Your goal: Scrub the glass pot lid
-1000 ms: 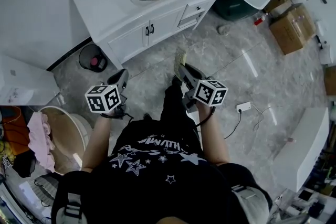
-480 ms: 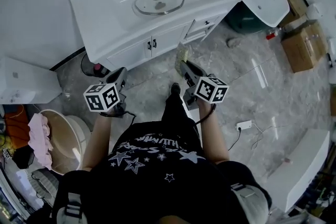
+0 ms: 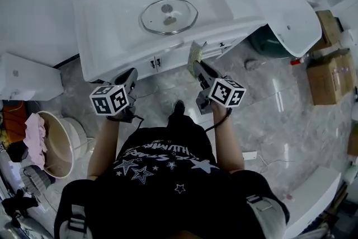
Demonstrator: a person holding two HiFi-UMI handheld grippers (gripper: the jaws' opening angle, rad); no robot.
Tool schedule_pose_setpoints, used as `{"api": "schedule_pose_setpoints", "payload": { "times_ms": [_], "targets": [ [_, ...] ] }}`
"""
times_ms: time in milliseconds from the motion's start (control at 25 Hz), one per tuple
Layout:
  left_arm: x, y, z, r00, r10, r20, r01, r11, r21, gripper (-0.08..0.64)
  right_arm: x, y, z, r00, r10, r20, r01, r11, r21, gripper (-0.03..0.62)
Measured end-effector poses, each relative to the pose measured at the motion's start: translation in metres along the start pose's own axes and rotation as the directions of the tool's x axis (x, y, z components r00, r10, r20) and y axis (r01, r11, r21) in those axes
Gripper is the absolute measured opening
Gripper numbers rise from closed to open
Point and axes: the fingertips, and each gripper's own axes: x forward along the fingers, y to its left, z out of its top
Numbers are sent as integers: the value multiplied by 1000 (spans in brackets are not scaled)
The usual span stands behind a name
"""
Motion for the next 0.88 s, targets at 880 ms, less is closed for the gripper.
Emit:
{"api": "schedule_pose_setpoints", "payload": {
  "times_ms": [880],
  "targets": [
    [59, 24, 39, 981, 187, 46, -181, 977, -111, 12, 88, -55, 49, 982, 143, -127, -136, 989, 56, 63]
  ]
}}
